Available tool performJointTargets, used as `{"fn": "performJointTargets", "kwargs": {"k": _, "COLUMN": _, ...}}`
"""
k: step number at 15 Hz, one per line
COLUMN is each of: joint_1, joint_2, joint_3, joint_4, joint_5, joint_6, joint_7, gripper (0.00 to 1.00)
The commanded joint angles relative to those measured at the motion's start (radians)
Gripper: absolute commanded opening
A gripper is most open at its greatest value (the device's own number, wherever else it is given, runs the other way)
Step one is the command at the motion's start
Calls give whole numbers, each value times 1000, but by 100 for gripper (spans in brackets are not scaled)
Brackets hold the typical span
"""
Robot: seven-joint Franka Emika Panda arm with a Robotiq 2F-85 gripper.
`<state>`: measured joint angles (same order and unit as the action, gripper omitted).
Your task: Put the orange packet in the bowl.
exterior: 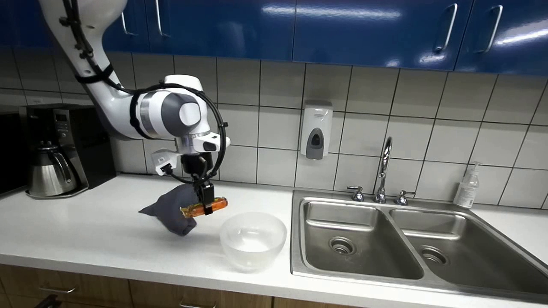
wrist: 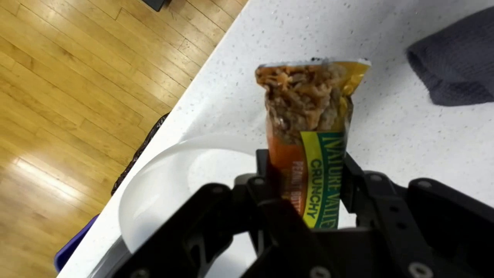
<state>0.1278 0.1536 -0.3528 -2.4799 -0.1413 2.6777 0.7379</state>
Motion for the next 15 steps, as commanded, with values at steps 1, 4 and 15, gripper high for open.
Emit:
{"fn": "performJointTargets", "kwargs": {"k": 1, "joint_1": -123, "joint_2": -66, "joint_3": 18, "joint_4": -7, "joint_5": -27, "joint_6": -55, "joint_7": -56, "gripper": 18}}
{"fn": "performJointTargets", "kwargs": {"k": 4, "joint_1": -198, "joint_2": -59, "joint_3": 17, "joint_4": 14, "joint_5": -13, "joint_6": -66, "joint_7": -114, "gripper": 18}}
{"fn": "performJointTargets", "kwargs": {"k": 15, "joint_1": -321, "joint_2": 122, "joint_3": 11, "joint_4": 184, "joint_5": 57, "joint_6": -71, "joint_7": -228, "gripper": 18}}
